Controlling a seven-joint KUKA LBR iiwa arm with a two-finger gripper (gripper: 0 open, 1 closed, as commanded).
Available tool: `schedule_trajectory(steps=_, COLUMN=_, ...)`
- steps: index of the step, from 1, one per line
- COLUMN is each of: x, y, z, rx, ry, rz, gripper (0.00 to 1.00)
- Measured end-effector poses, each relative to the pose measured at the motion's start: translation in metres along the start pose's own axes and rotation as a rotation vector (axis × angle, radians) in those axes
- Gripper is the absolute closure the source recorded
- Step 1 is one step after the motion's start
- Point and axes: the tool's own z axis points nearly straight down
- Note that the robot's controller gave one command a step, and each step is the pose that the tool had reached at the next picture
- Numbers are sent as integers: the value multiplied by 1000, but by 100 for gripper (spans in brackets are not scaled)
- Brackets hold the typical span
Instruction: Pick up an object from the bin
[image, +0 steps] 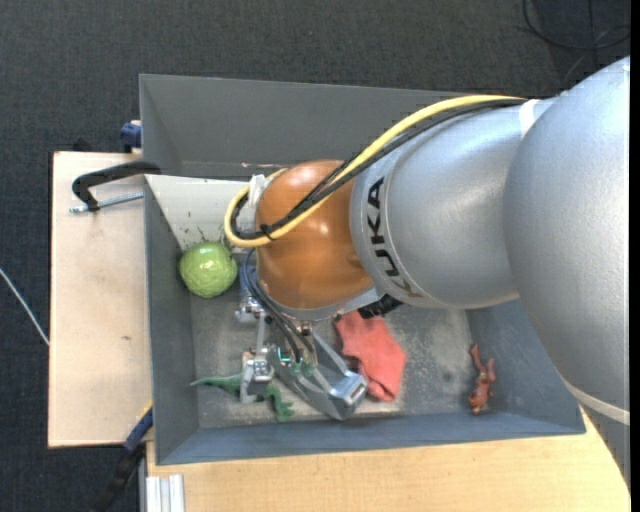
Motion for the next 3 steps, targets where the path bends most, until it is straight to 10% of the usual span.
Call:
schedule_trajectory(steps=1, x=-2, y=-1, z=-4, rx=-2, ry=-8, rz=3, gripper=0)
schedule_trajectory(steps=2, x=-4, y=-2, z=72, rx=-4, ry=9, rz=-218, gripper=100)
schedule_trajectory(steps=3, x=-4, y=-2, z=72, rx=-4, ry=9, rz=-219, gripper=100)
